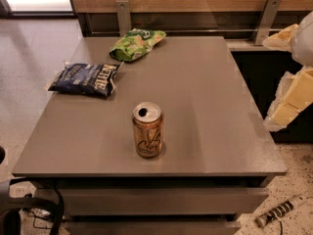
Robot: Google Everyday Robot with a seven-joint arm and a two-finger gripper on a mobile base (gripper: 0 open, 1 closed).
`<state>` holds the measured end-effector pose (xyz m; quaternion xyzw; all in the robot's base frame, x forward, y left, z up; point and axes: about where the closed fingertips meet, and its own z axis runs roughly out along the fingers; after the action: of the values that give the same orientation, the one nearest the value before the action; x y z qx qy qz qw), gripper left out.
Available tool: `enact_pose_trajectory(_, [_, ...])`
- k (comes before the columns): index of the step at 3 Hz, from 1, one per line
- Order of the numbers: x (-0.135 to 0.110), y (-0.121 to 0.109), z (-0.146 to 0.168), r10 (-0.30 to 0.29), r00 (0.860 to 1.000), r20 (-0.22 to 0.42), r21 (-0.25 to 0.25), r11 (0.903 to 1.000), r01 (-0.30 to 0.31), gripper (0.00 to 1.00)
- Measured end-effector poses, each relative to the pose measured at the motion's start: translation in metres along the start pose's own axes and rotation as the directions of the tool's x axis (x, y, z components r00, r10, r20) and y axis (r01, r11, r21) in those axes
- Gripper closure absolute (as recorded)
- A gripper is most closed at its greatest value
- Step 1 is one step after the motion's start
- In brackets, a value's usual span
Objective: Move orange can near green rice chip bag
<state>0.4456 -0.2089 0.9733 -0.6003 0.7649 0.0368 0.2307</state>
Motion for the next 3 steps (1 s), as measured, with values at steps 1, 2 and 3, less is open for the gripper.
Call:
enact_pose_trajectory(1, [0.002, -0.010, 0.014, -0.001, 0.980, 0.201, -0.017, 0.9998, 0.004, 0.00])
enact_pose_trajectory(2, [-0.015, -0.011, 0.039, 0.010, 0.875, 0.483, -0.060, 0.9980, 0.022, 0.00])
enact_pose_trajectory(3, [-0.044, 0.002, 0.045, 0.063, 0.728, 0.683, -0.117, 0.9929, 0.024, 0.00])
